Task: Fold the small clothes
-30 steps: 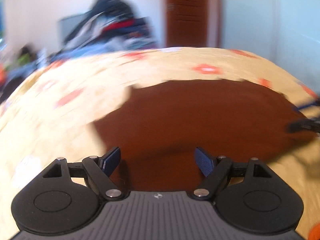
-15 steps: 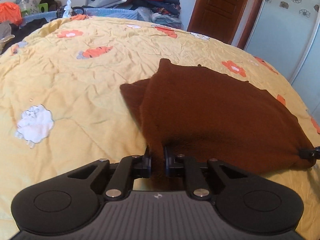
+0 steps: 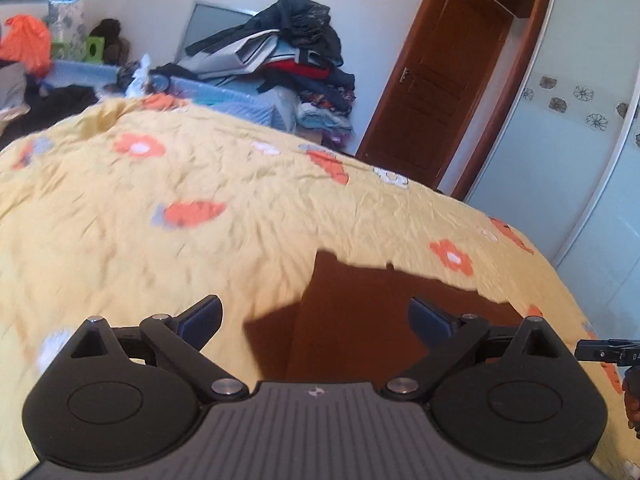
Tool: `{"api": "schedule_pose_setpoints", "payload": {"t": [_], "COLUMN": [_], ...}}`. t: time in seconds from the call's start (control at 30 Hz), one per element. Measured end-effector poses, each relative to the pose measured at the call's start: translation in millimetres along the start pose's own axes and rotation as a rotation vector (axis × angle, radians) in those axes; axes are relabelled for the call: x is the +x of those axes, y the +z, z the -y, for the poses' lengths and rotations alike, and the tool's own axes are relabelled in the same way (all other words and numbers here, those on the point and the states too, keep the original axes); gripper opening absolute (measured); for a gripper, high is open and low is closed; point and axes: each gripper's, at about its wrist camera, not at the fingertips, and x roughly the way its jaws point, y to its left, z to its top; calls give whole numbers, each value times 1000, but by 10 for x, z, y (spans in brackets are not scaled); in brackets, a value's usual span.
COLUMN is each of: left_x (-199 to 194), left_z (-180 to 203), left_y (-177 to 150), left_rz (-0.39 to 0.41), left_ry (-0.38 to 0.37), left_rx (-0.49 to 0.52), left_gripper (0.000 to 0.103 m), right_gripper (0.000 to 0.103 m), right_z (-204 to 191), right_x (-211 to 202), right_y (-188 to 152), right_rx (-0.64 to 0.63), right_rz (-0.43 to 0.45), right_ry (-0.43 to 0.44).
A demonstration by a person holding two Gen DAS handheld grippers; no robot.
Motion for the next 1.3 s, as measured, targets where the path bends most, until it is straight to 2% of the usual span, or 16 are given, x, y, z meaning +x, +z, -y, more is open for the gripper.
{"api": "schedule_pose_setpoints", "payload": {"t": [0.1, 0.2, 0.27, 0.3, 0.33, 0.43, 0.6, 0.73, 0.8, 0.87, 0.9, 0.93, 1.0, 1.13, 1.23, 1.3], "left_x": [647, 1271, 1603, 1722, 1811, 1797, 1694, 1608, 1456, 1283, 1232, 1219, 1283, 1681, 1750, 1755], "left_z": [108, 248, 334, 376, 410, 484, 256, 435, 550, 678, 746, 815, 957, 965, 764, 770], "left_y": [222, 321, 316, 290, 268, 188, 85, 100, 121, 133, 129, 118, 50, -125, -73, -76], "left_rz": [-79, -169, -227, -249, -270, -205, -155, -137, -101, -55, -43, -41, -51, -209, -216, -214], "left_ry": [30, 66, 82, 91, 87, 133, 182, 197, 188, 142, 114, 92, 74, 101, 75, 93], "left_rx": [23, 66, 99, 118, 138, 216, 200, 276, 303, 332, 351, 369, 412, 416, 307, 314], "left_gripper": [94, 58, 55, 44, 21, 8, 7, 10, 13, 17, 27, 47, 71, 72, 81, 81], "right_gripper": [92, 81, 72, 70, 66, 16, 16, 17, 26, 58, 65, 70, 70, 81, 86, 92], "right_z": [183, 416, 504, 535, 524, 444, 415, 496, 478, 407, 347, 275, 116, -222, -192, -155], "right_x": [440, 943, 1228, 1347, 1413, 1542, 1387, 1558, 1521, 1416, 1325, 1232, 1120, 1285, 1577, 1567], "right_y": [316, 568, 676, 706, 713, 757, 789, 666, 687, 711, 721, 731, 763, 706, 515, 357], "right_rx": [38, 116, 148, 155, 147, 129, 92, 85, 115, 104, 88, 71, 35, -69, -84, -141], "right_rz": [-21, -67, -104, -115, -98, -118, 17, -24, -39, -18, 18, 56, 92, 25, -65, 17], "right_ry": [7, -7, -43, -47, -43, 29, 14, -32, -31, -48, -62, -74, -58, -24, -55, -40]}}
